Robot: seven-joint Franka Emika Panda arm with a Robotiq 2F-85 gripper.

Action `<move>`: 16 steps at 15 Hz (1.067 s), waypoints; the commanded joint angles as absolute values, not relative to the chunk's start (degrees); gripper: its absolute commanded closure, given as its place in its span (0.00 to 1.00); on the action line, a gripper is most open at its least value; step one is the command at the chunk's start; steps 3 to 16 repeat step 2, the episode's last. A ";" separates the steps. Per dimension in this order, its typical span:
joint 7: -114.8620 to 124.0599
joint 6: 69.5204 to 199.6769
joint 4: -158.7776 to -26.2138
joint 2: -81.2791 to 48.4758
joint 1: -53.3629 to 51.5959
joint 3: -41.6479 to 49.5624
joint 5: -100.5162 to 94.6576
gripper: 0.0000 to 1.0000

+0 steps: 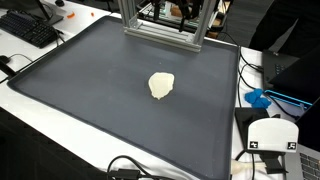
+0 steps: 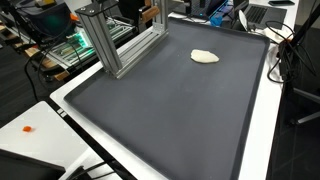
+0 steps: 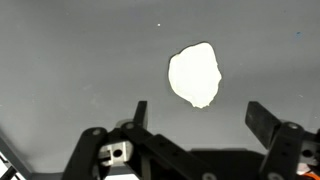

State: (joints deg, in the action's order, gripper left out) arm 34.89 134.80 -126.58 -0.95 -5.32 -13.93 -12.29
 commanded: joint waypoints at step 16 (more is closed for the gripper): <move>34.73 134.69 -126.40 -0.94 -7.07 -12.16 -12.16 0.00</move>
